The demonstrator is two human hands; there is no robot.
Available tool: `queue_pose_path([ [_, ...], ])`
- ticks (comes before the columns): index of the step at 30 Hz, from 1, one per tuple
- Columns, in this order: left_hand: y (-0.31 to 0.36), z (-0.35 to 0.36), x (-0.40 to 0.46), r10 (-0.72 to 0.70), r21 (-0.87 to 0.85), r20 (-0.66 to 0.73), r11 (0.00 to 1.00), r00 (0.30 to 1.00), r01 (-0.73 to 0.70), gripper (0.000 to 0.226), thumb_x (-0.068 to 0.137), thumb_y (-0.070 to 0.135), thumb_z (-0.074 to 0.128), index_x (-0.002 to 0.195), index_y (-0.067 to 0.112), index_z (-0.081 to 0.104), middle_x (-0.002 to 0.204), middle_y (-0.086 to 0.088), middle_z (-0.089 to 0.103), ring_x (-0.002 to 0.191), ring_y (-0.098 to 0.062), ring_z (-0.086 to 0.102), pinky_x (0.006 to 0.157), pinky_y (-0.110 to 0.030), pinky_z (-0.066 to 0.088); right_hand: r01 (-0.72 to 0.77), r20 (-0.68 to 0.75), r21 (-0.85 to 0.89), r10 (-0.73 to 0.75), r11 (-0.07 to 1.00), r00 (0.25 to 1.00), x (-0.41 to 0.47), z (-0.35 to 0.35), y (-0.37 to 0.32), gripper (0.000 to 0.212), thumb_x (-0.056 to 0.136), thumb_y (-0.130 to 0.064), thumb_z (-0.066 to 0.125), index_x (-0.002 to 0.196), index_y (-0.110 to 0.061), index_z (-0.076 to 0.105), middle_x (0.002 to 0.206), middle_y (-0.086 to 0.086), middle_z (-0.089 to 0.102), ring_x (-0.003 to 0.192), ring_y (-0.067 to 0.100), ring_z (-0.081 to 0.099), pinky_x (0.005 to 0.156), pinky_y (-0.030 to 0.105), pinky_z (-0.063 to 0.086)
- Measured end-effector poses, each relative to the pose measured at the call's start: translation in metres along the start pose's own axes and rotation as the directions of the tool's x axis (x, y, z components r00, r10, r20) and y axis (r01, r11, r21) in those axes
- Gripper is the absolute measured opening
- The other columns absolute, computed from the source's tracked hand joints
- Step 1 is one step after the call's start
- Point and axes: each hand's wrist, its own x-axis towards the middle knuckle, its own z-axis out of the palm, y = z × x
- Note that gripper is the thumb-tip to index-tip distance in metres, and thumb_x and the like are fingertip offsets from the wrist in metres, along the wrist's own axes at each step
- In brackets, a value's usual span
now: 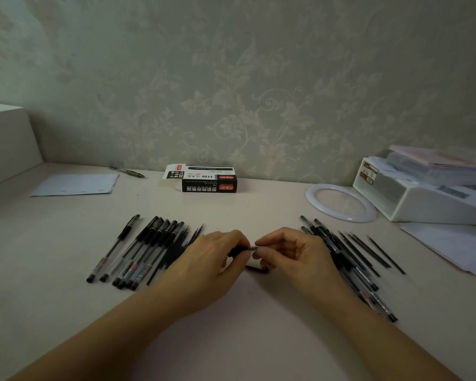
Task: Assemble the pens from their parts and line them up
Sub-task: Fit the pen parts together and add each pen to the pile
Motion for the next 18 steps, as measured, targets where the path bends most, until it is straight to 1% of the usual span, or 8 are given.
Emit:
queue_pose_path([
  [4, 0.0001, -0.0013, 0.0019, 0.035, 0.062, 0.0, 0.997, 0.999, -0.035, 0.011, 0.097, 0.023, 0.051, 0.1, 0.022, 0.061, 0.083, 0.016, 0.058, 0.075, -0.003, 0.048, 0.066, -0.015, 0.036, -0.02, 0.008, 0.012, 0.02, 1.0, 1.0, -0.0007, 0.0, 0.0004, 0.008, 0.082, -0.006, 0.075, 0.088, -0.011, 0.075, 0.079, 0.006, 0.076, 0.072, 0.018, 0.073, 0.067, 0.022, 0.056],
  [6, 0.0017, -0.0016, 0.0023, 0.05, 0.07, -0.009, 0.996, 0.999, -0.05, 0.01, 0.096, 0.021, 0.052, 0.099, 0.02, 0.062, 0.084, 0.011, 0.061, 0.075, -0.006, 0.05, 0.065, -0.022, 0.041, -0.018, 0.025, 0.015, 0.017, 1.0, 1.0, -0.0007, -0.0002, 0.0008, 0.006, 0.084, -0.008, 0.074, 0.089, -0.01, 0.075, 0.078, 0.007, 0.076, 0.071, 0.018, 0.072, 0.066, 0.021, 0.056],
  [8, 0.0035, -0.0021, 0.0017, 0.069, 0.077, -0.021, 0.995, 0.997, -0.067, 0.009, 0.096, 0.021, 0.054, 0.099, 0.02, 0.062, 0.085, 0.01, 0.062, 0.075, -0.008, 0.053, 0.065, -0.03, 0.046, -0.016, 0.051, -0.009, 0.016, 1.0, 0.999, -0.0013, -0.0007, -0.0003, 0.005, 0.087, -0.014, 0.072, 0.087, -0.011, 0.074, 0.074, 0.006, 0.075, 0.067, 0.015, 0.071, 0.063, 0.018, 0.053],
  [10, 0.0053, -0.0024, 0.0009, 0.076, 0.073, -0.033, 0.995, 0.997, -0.074, 0.007, 0.094, 0.021, 0.056, 0.099, 0.02, 0.062, 0.087, 0.011, 0.062, 0.076, -0.009, 0.055, 0.065, -0.034, 0.049, 0.025, 0.057, -0.142, -0.017, 0.989, 0.998, -0.0024, -0.0002, -0.0001, 0.023, 0.092, -0.03, 0.064, 0.079, -0.013, 0.072, 0.067, 0.003, 0.072, 0.06, 0.01, 0.067, 0.06, 0.017, 0.05],
  [12, 0.0075, -0.0016, 0.0004, 0.075, 0.067, -0.037, 0.995, 0.996, -0.072, 0.007, 0.093, 0.022, 0.058, 0.1, 0.022, 0.061, 0.089, 0.013, 0.061, 0.076, -0.008, 0.057, 0.063, -0.035, 0.05, 0.076, 0.055, -0.308, -0.062, 0.948, 0.997, -0.0032, 0.0005, 0.0002, 0.042, 0.093, -0.046, 0.053, 0.069, -0.016, 0.068, 0.06, -0.001, 0.068, 0.056, 0.009, 0.063, 0.06, 0.025, 0.051],
  [14, 0.008, -0.0005, 0.0, 0.061, 0.06, -0.042, 0.996, 0.997, -0.059, 0.006, 0.093, 0.024, 0.059, 0.099, 0.025, 0.06, 0.089, 0.013, 0.06, 0.074, -0.008, 0.058, 0.062, -0.036, 0.05, 0.1, 0.046, -0.361, -0.089, 0.927, 0.995, -0.0028, 0.0004, -0.001, 0.046, 0.092, -0.054, 0.049, 0.07, -0.018, 0.068, 0.062, -0.005, 0.068, 0.057, 0.007, 0.063, 0.062, 0.029, 0.052],
  [16, 0.0061, -0.0001, 0.0003, 0.044, 0.048, -0.056, 0.998, 0.997, -0.042, 0.005, 0.093, 0.024, 0.059, 0.098, 0.025, 0.06, 0.087, 0.012, 0.06, 0.071, -0.009, 0.057, 0.061, -0.037, 0.05, 0.107, 0.064, -0.354, -0.09, 0.929, 0.994, -0.0013, -0.0011, -0.0011, 0.032, 0.09, -0.052, 0.055, 0.084, -0.024, 0.069, 0.076, -0.011, 0.07, 0.067, 0.008, 0.065, 0.063, 0.024, 0.051],
  [18, 0.0039, -0.0006, 0.0006, 0.028, 0.024, -0.06, 0.999, 0.998, -0.026, 0.004, 0.093, 0.023, 0.059, 0.097, 0.025, 0.061, 0.087, 0.012, 0.06, 0.072, -0.01, 0.058, 0.062, -0.038, 0.05, 0.11, 0.103, -0.354, -0.078, 0.929, 0.992, 0.0, -0.0021, -0.0001, 0.011, 0.091, -0.041, 0.064, 0.09, -0.031, 0.067, 0.082, -0.014, 0.069, 0.072, 0.009, 0.064, 0.063, 0.023, 0.049],
])
